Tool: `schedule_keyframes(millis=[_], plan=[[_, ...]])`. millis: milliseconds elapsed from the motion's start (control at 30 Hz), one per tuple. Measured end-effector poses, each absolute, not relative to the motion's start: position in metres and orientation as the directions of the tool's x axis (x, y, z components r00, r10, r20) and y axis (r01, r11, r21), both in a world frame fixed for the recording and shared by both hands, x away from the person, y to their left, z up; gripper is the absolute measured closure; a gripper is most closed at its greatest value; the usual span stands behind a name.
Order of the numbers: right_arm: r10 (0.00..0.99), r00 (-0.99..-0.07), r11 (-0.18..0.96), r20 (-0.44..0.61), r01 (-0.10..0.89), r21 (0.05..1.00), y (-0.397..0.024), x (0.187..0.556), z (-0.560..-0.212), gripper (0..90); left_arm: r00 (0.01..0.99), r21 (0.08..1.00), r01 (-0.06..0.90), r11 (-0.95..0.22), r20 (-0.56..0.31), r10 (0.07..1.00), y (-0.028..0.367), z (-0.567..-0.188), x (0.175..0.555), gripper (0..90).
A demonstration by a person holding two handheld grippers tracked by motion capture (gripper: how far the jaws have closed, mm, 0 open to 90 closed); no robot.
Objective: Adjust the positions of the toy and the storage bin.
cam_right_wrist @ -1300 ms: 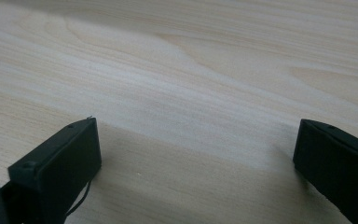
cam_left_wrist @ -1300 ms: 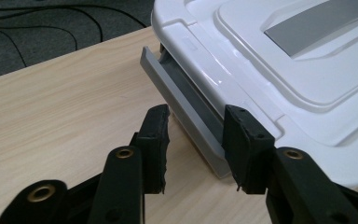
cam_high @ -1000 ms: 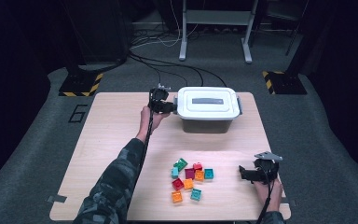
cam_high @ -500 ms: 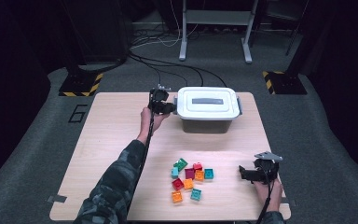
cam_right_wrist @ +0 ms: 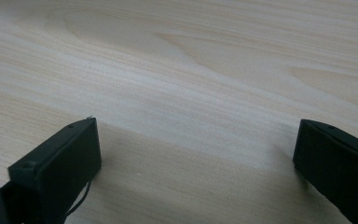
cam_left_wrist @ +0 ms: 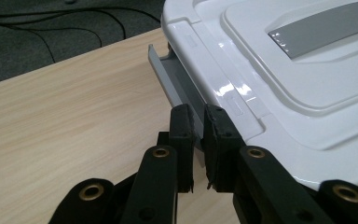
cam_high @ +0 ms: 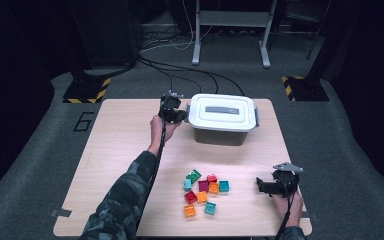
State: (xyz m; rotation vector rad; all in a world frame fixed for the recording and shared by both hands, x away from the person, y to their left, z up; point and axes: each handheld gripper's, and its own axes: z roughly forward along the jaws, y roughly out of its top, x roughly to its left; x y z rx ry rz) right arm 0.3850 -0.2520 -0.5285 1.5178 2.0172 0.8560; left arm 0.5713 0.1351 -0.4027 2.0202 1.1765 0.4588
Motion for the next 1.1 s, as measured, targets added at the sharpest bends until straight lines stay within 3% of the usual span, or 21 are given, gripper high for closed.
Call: schedule_keyframes(millis=[1100], plan=[[0.961,-0.277,0.197,-0.006,0.668,0.717,-0.252,0.385,-0.528,0.0,0.471,0.778,0.579,-0.243,-0.075,0.879,0.182,-0.408,0.525,81.7]])
